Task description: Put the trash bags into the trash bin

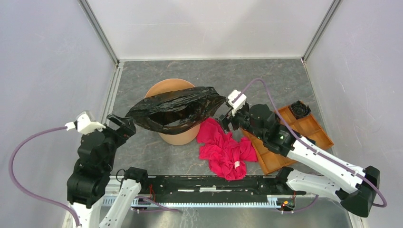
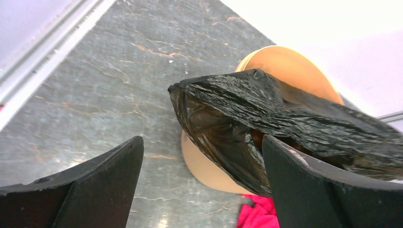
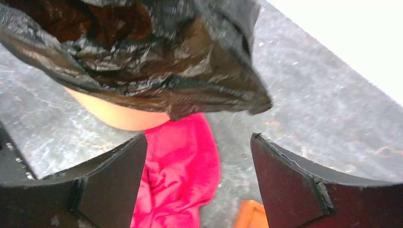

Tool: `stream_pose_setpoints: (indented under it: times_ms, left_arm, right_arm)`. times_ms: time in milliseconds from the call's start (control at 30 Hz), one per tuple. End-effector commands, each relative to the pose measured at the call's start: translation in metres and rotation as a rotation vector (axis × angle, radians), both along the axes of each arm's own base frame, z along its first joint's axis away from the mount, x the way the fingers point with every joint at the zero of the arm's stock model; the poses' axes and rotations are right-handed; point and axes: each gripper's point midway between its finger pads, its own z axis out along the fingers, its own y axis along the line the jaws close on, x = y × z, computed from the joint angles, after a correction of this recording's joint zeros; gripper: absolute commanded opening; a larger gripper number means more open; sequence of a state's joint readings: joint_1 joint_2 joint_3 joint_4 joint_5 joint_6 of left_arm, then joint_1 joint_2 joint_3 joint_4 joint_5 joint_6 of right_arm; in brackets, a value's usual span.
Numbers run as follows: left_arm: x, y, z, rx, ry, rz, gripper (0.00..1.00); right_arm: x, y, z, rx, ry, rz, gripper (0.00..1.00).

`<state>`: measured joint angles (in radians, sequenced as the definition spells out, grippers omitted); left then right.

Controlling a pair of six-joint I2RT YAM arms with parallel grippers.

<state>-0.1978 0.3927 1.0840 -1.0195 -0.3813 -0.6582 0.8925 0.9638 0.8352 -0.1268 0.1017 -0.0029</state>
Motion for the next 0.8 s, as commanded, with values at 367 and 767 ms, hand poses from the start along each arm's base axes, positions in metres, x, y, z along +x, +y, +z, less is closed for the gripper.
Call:
stream_pose_setpoints:
  times_ms: [367,767]
  left_arm:
    - [0.071,-0.043,0.017,0.327,0.162,-0.382,1.0]
    - [0.087,-0.087,0.017,0.274,0.184,-0.628,1.0]
  right_arm:
    - [0.026,0.054,0.101,-0.308,-0.583,0.362,0.92]
    - [0.047,0.112,0.081,-0.338,-0.541,0.518,0.78]
